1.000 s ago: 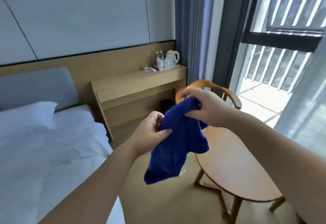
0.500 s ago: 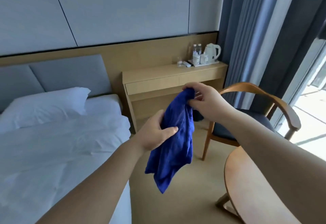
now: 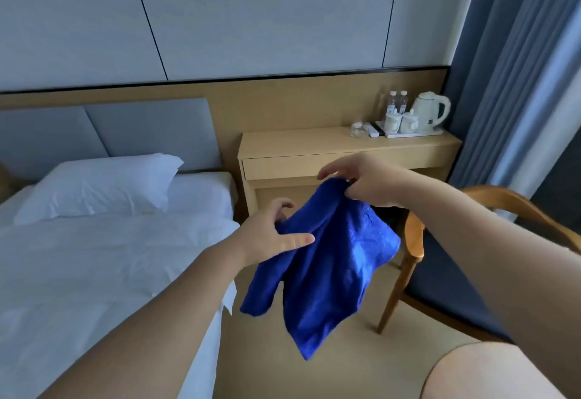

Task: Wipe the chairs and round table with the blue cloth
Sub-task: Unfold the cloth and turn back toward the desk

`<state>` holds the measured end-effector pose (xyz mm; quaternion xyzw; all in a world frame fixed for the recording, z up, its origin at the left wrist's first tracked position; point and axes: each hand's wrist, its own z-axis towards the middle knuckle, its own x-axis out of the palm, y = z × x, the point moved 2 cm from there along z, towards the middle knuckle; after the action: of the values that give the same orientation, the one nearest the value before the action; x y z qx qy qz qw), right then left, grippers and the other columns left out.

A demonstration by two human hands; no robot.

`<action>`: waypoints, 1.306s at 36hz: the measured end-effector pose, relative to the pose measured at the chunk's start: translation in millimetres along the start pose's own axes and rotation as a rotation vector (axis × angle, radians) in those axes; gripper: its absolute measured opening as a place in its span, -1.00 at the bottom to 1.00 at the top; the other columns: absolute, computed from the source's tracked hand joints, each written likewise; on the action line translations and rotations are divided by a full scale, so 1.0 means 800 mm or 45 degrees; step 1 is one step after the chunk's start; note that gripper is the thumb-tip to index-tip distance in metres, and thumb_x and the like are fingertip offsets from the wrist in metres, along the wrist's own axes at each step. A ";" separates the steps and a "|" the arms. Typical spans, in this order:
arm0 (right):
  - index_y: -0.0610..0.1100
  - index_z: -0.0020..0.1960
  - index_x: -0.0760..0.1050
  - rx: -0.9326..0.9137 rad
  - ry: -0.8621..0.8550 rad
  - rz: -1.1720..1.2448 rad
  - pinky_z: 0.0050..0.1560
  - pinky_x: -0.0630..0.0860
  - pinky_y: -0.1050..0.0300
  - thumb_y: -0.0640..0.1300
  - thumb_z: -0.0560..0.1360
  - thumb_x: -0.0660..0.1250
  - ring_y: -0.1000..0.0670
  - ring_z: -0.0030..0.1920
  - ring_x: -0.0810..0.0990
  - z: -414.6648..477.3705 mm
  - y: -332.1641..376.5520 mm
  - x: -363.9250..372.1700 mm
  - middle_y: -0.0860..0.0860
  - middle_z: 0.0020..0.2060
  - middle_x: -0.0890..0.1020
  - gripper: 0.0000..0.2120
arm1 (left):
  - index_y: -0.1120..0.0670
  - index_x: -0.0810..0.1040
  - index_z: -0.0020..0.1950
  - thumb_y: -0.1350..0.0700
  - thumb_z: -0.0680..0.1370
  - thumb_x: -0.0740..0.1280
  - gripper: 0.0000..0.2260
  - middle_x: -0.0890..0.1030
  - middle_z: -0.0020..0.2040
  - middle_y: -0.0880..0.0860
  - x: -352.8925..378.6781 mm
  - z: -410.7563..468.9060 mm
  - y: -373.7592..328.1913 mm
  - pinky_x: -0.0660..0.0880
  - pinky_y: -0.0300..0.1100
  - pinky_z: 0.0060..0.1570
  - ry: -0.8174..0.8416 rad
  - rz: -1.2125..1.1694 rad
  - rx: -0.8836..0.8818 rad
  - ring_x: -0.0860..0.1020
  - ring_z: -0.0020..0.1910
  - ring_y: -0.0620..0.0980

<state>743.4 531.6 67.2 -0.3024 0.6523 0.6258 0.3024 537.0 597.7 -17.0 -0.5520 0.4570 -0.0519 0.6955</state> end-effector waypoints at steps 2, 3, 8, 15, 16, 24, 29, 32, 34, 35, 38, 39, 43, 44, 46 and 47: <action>0.26 -0.01 0.51 -0.066 0.008 0.033 -0.30 0.47 0.36 -0.44 0.33 0.04 0.18 -0.06 0.60 0.030 -0.005 -0.002 0.24 -0.12 0.65 -0.37 | -0.18 0.29 0.37 -0.40 0.23 0.38 -0.23 0.51 0.04 -0.16 -0.012 0.026 0.004 0.47 -0.26 0.00 -0.031 -0.031 0.020 0.52 0.04 -0.17; 0.26 -0.04 0.51 -0.095 0.024 0.036 -0.33 0.46 0.37 -0.44 0.32 0.03 0.20 -0.12 0.61 0.046 -0.007 -0.002 0.22 -0.13 0.66 -0.37 | -0.19 0.28 0.40 -0.39 0.25 0.37 -0.23 0.48 0.12 -0.22 -0.018 0.041 0.006 0.41 -0.29 0.06 -0.042 -0.049 0.038 0.47 0.13 -0.23; 0.21 -0.14 0.46 -0.178 -0.048 -0.025 -0.28 0.43 0.32 -0.43 0.34 0.05 0.24 -0.22 0.57 0.122 -0.018 -0.006 0.23 -0.19 0.66 -0.47 | -0.21 0.35 0.38 -0.11 0.40 0.44 -0.43 0.40 0.34 -0.28 -0.051 0.127 0.007 0.23 -0.29 0.31 0.013 -0.048 0.240 0.28 0.35 -0.36; 0.13 0.10 0.48 -0.077 -0.076 -0.452 -0.19 0.50 0.18 -0.33 0.39 0.13 0.10 -0.14 0.54 0.236 -0.048 -0.048 0.14 -0.03 0.62 -0.55 | -0.08 0.43 -0.04 -0.06 0.53 0.32 -0.89 0.55 -0.13 -0.08 -0.091 0.267 0.032 0.45 -0.18 -0.12 -0.070 0.156 0.288 0.52 -0.15 -0.14; 0.09 0.19 0.48 -0.014 -0.038 -0.548 -0.11 0.52 0.13 -0.31 0.41 0.15 0.05 -0.09 0.55 0.254 -0.058 -0.054 0.11 0.03 0.60 -0.54 | -0.10 0.40 -0.06 -0.07 0.54 0.31 -0.88 0.53 -0.17 -0.10 -0.100 0.285 0.038 0.40 -0.25 -0.18 -0.093 0.182 0.310 0.49 -0.20 -0.19; -0.03 0.14 0.49 0.291 -0.130 -0.491 -0.34 0.35 0.17 -0.23 0.54 0.13 0.02 -0.20 0.48 0.390 -0.140 -0.040 -0.01 -0.04 0.54 -0.73 | -0.21 0.39 -0.05 -0.14 0.49 0.35 -0.85 0.52 -0.18 -0.17 -0.169 0.410 0.075 0.34 -0.30 -0.25 -0.060 0.366 0.369 0.48 -0.20 -0.27; -0.01 0.22 0.42 0.155 -0.223 -0.394 -0.01 0.48 -0.05 -0.17 0.61 0.02 -0.16 -0.05 0.51 0.468 -0.169 -0.032 -0.09 0.01 0.58 -0.72 | 0.02 0.46 -0.23 -0.16 0.49 0.37 -0.72 0.47 -0.41 -0.06 -0.212 0.482 0.108 0.32 -0.21 -0.38 -0.130 0.470 0.240 0.39 -0.45 -0.13; 0.03 0.28 0.38 0.052 -0.098 -0.460 0.04 0.47 -0.08 -0.10 0.64 -0.01 -0.14 -0.01 0.50 0.515 -0.192 -0.041 -0.07 0.05 0.58 -0.71 | -0.04 0.41 -0.31 -0.13 0.46 0.42 -0.71 0.36 -0.47 -0.10 -0.230 0.523 0.124 0.22 -0.32 -0.47 -0.182 0.495 0.205 0.36 -0.50 -0.21; 0.02 0.27 0.41 0.002 -0.032 -0.484 -0.06 0.42 0.01 0.00 0.65 0.03 -0.08 -0.05 0.48 0.547 -0.211 -0.053 -0.05 0.03 0.59 -0.72 | -0.06 0.43 -0.28 -0.14 0.45 0.44 -0.74 0.38 -0.44 -0.10 -0.235 0.552 0.135 0.21 -0.32 -0.47 -0.168 0.542 0.146 0.36 -0.49 -0.18; 0.02 0.24 0.44 -0.019 -0.014 -0.483 -0.12 0.38 0.05 0.07 0.63 0.08 -0.05 -0.10 0.47 0.567 -0.224 -0.063 -0.03 -0.01 0.59 -0.72 | -0.08 0.43 -0.27 -0.15 0.44 0.44 -0.74 0.40 -0.42 -0.10 -0.236 0.572 0.142 0.20 -0.31 -0.46 -0.155 0.562 0.107 0.36 -0.48 -0.17; -0.03 0.00 0.51 -0.038 0.094 -0.479 -0.31 0.35 0.10 0.32 0.46 0.25 -0.01 -0.24 0.48 0.607 -0.252 -0.086 0.04 -0.25 0.55 -0.58 | -0.08 0.51 -0.14 -0.13 0.42 0.47 -0.80 0.46 -0.32 -0.11 -0.240 0.611 0.157 0.26 -0.31 -0.42 -0.060 0.577 -0.011 0.41 -0.39 -0.18; -0.02 -0.07 0.51 -0.036 0.157 -0.500 -0.33 0.37 0.11 0.37 0.39 0.31 0.00 -0.26 0.49 0.621 -0.264 -0.094 0.06 -0.29 0.53 -0.55 | -0.04 0.55 -0.03 -0.10 0.43 0.47 -0.77 0.49 -0.25 -0.11 -0.241 0.626 0.162 0.30 -0.31 -0.38 -0.011 0.591 -0.037 0.45 -0.32 -0.18; 0.04 -0.26 0.44 -0.018 0.369 -0.611 -0.30 0.41 0.09 0.18 0.36 0.45 0.01 -0.25 0.50 0.680 -0.309 -0.122 0.08 -0.30 0.51 -0.72 | 0.01 0.51 0.23 0.06 0.49 0.42 -0.67 0.52 0.00 -0.12 -0.253 0.681 0.174 0.29 -0.46 -0.27 0.075 0.670 -0.123 0.47 -0.11 -0.20; 0.04 -0.28 0.41 -0.027 0.373 -0.628 -0.32 0.38 0.11 0.12 0.39 0.43 0.04 -0.27 0.48 0.695 -0.318 -0.131 0.09 -0.30 0.50 -0.74 | 0.01 0.51 0.24 0.08 0.50 0.41 -0.68 0.52 0.02 -0.11 -0.257 0.694 0.178 0.29 -0.47 -0.27 0.059 0.683 -0.136 0.46 -0.10 -0.19; 0.00 -0.29 0.37 -0.055 0.344 -0.650 -0.36 0.30 0.12 0.08 0.43 0.40 0.08 -0.32 0.43 0.725 -0.334 -0.148 0.08 -0.33 0.47 -0.73 | 0.04 0.53 0.21 0.12 0.51 0.39 -0.72 0.51 -0.01 -0.11 -0.263 0.719 0.185 0.31 -0.48 -0.27 0.001 0.693 -0.134 0.45 -0.09 -0.15; -0.01 -0.29 0.35 -0.075 0.324 -0.661 -0.37 0.28 0.11 0.07 0.45 0.38 0.08 -0.33 0.41 0.739 -0.340 -0.154 0.08 -0.34 0.46 -0.72 | 0.05 0.53 0.20 0.12 0.52 0.39 -0.74 0.50 -0.04 -0.11 -0.265 0.732 0.189 0.31 -0.47 -0.26 -0.027 0.697 -0.132 0.46 -0.08 -0.12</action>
<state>1041.1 1115.3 -30.1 -0.5440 0.5674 0.5031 0.3592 755.2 1199.7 -33.5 -0.4432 0.5839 0.1673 0.6593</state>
